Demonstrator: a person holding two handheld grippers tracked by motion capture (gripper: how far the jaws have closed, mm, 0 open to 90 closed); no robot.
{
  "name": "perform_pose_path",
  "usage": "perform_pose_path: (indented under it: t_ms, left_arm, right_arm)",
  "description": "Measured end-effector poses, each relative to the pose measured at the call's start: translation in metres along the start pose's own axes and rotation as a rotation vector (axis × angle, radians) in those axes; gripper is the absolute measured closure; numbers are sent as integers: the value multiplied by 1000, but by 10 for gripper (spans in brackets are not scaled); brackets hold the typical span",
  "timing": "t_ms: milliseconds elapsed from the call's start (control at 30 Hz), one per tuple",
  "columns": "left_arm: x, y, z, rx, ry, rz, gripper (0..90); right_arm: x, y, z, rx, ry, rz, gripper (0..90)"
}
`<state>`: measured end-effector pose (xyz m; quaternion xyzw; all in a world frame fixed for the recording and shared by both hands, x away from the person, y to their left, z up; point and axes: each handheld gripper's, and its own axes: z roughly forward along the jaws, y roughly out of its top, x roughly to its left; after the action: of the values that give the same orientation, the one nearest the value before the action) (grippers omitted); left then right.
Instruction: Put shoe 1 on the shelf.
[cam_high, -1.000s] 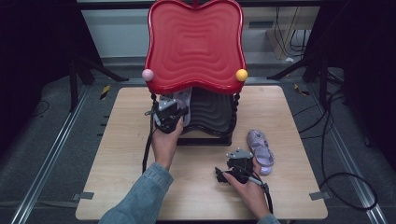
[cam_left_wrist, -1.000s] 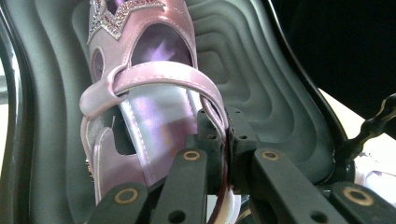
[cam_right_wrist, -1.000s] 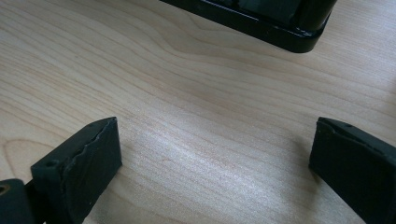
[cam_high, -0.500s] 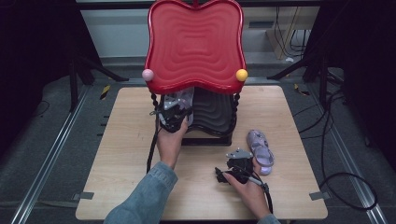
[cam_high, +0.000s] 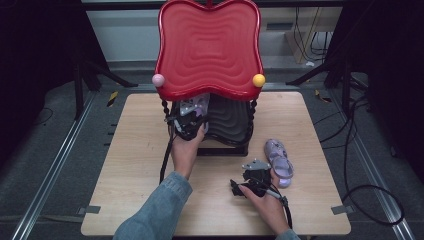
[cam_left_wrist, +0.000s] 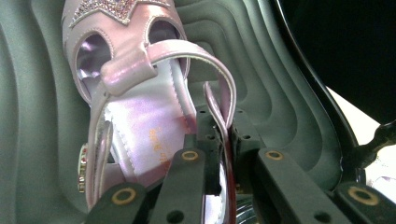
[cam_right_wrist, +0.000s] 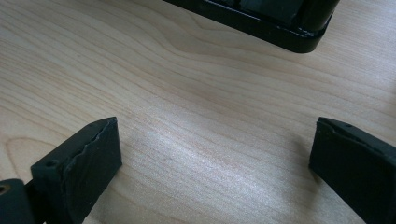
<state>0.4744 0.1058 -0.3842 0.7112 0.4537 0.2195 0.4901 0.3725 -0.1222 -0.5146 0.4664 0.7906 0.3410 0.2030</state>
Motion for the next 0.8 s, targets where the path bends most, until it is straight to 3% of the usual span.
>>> perform_pose_path:
  t_ms: [533, 800]
  left_arm:
    - [-6, -1, 3, -1, 14, 15, 770]
    - [-11, -2, 1, -40, 24, 43, 680]
  right_arm:
    - [0, 0, 0, 0, 1, 0, 24]
    - [0, 0, 0, 0, 1, 0, 24]
